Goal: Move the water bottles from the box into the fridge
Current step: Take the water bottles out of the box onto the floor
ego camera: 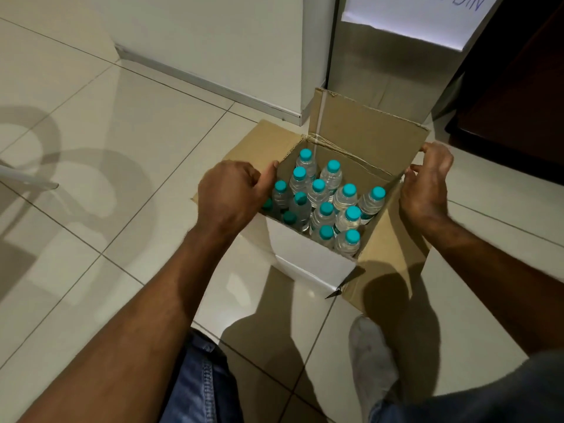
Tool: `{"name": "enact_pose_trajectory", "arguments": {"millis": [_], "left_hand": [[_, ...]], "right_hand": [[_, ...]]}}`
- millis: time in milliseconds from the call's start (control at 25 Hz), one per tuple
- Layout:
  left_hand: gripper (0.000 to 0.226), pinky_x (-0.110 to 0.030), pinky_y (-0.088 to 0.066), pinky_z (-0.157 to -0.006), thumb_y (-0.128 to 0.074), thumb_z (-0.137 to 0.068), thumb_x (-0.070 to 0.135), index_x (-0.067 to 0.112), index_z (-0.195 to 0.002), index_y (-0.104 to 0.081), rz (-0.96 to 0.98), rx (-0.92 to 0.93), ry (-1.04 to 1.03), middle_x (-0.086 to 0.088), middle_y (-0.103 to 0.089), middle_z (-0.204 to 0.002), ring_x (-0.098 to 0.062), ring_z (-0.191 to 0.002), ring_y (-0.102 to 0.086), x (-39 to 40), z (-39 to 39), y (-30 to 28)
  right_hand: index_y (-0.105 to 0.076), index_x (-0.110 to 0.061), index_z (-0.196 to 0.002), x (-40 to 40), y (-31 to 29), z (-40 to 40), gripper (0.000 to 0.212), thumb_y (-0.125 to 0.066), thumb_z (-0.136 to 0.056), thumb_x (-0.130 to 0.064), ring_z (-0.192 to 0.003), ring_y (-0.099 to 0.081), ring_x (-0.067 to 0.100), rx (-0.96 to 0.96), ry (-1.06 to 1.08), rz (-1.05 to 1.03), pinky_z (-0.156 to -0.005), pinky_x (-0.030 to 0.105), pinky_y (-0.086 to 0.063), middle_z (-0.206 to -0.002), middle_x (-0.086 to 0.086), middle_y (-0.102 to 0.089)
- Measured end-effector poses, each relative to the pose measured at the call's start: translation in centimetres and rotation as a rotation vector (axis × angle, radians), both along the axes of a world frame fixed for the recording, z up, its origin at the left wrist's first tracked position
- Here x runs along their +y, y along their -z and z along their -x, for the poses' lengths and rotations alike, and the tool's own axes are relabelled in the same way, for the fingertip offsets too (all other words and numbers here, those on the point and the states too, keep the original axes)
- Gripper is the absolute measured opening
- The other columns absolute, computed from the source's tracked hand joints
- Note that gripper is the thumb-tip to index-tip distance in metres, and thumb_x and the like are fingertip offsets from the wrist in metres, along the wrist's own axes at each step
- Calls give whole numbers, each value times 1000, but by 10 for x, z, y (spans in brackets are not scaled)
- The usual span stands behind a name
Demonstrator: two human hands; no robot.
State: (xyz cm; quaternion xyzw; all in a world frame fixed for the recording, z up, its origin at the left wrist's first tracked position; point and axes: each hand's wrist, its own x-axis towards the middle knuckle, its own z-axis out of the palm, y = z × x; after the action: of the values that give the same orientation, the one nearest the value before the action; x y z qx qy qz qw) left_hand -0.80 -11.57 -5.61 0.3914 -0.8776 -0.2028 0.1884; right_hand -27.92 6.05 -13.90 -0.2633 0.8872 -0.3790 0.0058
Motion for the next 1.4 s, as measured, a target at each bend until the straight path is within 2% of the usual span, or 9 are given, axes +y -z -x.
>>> {"name": "enact_pose_trajectory", "arguments": {"millis": [200, 320, 400, 480, 640, 840, 1000, 1240, 1400], "left_hand": [[53, -31, -55, -60, -48, -88, 68, 22, -77, -72, -63, -400, 178, 5, -67, -69, -9, -62, -62, 6, -29, -6], [61, -36, -56, -88, -58, -81, 71, 26, -122, -64, -185, -549, 388, 1, -63, -124, -14, -107, -57, 3, -49, 2], [82, -45, -40, -110, -64, -77, 71, 33, -146, -41, -147, -746, 445, -1, -35, -155, -25, -139, -33, 5, -60, 14], [94, -50, -24, -119, -69, -76, 67, 37, -153, -24, 21, -857, 482, 0, -12, -164, -30, -148, -13, 7, -65, 29], [107, -44, -20, -121, -71, -81, 56, 24, -159, -4, 238, -806, 440, -10, 7, -165, -34, -150, -4, 11, -57, 49], [118, -38, -43, -112, -76, -83, 44, 20, -158, 12, 40, -705, 337, -11, 19, -164, -34, -152, -9, 16, -45, 58], [117, -33, -51, -103, -77, -84, 37, 13, -158, 10, 26, -670, 317, -14, 3, -165, -31, -144, -33, 15, -38, 57], [121, -31, -59, -87, -82, -80, 32, 10, -158, 8, 26, -586, 317, -13, -27, -156, -24, -117, -60, 9, -40, 63], [125, -32, -58, -89, -83, -79, 32, 11, -158, 11, 12, -519, 315, -12, -35, -154, -25, -121, -59, 4, -44, 70]], "right_hand": [[-31, -23, -148, -10, 7, 2, 56, -55, -100, -6, -93, -63, 22, -25, 85, -72, -71, 36, -60, -153, 3, -28], [-22, -26, -155, -18, 5, 1, 70, -56, -98, -3, -100, -61, 24, -27, 115, -69, -70, 36, -60, -157, 4, -25], [-23, -27, -156, -20, 4, 2, 68, -55, -100, -5, -113, -53, 19, -15, 89, -102, -75, 32, -57, -159, 3, -23], [-42, -26, -150, -19, 6, 3, 49, -50, -103, -15, -126, -44, 18, -25, 59, -196, -89, 35, -53, -158, 2, -31], [-54, -18, -137, -8, 20, 0, 33, -39, -108, -24, -114, -54, 27, -38, -17, -283, -89, 40, -51, -130, 13, -58], [-55, -10, -127, 5, 31, 2, 35, -34, -110, -32, -102, -59, 22, -192, -161, -112, -84, 35, -50, -113, 9, -63], [-59, -8, -121, 1, 38, 6, 33, -36, -110, -29, -99, -56, 17, -215, -160, -77, -73, 19, -41, -111, 9, -62], [-56, -12, -118, -15, 47, 3, 29, -35, -109, -30, -100, -55, 17, -434, -1, 102, -90, 38, -50, -114, 9, -61], [-56, -15, -122, -20, 51, -3, 29, -36, -109, -32, -103, -60, 15, -509, 80, 189, -86, 28, -52, -117, 7, -62]]}}
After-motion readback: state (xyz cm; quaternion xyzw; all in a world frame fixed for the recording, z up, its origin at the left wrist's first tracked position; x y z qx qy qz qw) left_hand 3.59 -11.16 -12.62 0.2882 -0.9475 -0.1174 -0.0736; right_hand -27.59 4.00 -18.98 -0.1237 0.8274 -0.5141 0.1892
